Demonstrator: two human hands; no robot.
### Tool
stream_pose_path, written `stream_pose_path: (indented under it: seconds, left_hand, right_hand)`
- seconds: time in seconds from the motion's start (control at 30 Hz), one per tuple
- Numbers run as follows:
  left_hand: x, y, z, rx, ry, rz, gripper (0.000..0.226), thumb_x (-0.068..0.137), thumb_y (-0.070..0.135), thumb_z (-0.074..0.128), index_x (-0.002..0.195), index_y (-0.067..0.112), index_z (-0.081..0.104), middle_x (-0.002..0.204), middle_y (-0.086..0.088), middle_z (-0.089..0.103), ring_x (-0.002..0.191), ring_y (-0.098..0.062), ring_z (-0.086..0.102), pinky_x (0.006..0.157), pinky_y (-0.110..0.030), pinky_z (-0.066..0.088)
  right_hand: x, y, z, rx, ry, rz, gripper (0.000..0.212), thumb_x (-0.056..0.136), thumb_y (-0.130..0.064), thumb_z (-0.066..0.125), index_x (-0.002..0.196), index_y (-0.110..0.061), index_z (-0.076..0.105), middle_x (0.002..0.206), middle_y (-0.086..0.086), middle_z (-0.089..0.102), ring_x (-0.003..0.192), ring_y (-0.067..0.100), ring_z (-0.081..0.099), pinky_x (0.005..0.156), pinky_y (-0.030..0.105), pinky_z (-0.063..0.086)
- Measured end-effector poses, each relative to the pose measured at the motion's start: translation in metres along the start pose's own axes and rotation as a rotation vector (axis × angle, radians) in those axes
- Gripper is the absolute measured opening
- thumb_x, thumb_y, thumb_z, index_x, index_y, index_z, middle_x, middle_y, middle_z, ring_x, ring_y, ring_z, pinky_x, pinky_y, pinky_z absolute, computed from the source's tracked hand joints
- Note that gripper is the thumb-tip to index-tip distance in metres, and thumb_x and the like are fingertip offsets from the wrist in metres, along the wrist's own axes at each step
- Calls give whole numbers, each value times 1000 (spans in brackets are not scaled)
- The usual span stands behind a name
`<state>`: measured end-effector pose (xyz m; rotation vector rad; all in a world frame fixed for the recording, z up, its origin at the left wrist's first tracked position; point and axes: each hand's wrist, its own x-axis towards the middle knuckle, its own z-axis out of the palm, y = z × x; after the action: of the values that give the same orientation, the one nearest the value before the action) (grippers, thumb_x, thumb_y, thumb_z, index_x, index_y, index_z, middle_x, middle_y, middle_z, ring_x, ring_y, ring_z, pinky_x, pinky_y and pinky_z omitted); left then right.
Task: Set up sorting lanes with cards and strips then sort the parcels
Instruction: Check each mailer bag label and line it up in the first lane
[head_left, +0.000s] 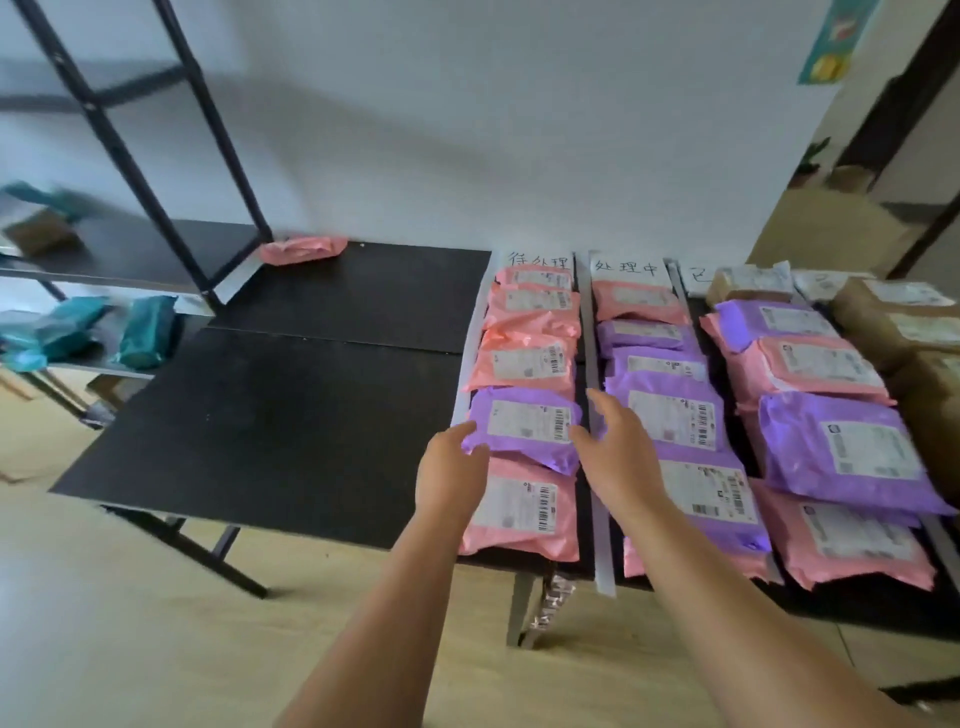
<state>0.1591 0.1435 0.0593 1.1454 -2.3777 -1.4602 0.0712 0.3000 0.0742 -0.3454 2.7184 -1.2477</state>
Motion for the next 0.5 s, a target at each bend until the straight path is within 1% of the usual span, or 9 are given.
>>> stream_pose_path:
  seconds: [0.03,0.07,0.13,0.2,0.3,0.4,0.47,0.5]
  left_hand:
    - [5,-6,-16,0,25,8,40,97,21,54,137,25,55,131,2,62,79,-4,62,59,-19,45]
    - [11,-12,-33,2,49,10,40,98,21,54,137,25,55,129,2,64,75,-3,60,56,-17,43]
    - [24,-27,-72,12,77,-4,42,99,22,55,141,26,52,127,0,65,76,-7,64,56,-17,46]
    - [38,-45,-114,30,92,-6,44,100,24,54,144,28,49,126,0,64,72,-7,64,54,-16,45]
    - [59,-76,-174,46,105,16,47,100,25,55,146,28,47,134,4,59,67,2,56,51,-9,38]
    - [77,-103,-225,59,101,5,47,100,27,55,147,28,46,139,5,56,65,6,49,50,-8,34]
    - [90,-115,-252,67,99,-6,46,101,30,53,146,29,46,137,4,58,67,5,50,48,-6,33]
    - [99,-119,-263,75,97,-7,45,101,33,53,146,29,46,137,4,58,71,3,52,48,-4,33]
  right_hand:
    - [1,-14,13,6,-18,-21,50,97,-17,58,146,-22,47,146,2,51,119,23,57,91,30,43]
    - [2,-28,27,9,-30,-35,49,98,-16,57,145,-21,47,147,2,50,123,23,56,96,31,43]
    - [1,-59,59,7,-42,-35,48,98,-16,57,145,-19,48,147,4,50,130,24,51,101,31,39]
    - [-4,-92,97,18,-60,-26,46,98,-20,58,143,-20,49,144,6,53,128,24,52,101,33,40]
    - [-16,-142,158,42,-100,-45,48,98,-24,61,144,-24,48,148,2,50,132,21,50,102,34,44]
    - [-23,-183,207,41,-149,-67,50,97,-24,62,145,-26,47,149,0,48,132,18,51,95,26,45]
    - [-24,-205,231,37,-168,-72,49,97,-24,63,144,-27,48,148,0,49,132,17,51,94,24,43]
    - [-22,-215,241,31,-171,-74,49,97,-24,63,144,-27,48,148,0,49,132,17,51,94,25,43]
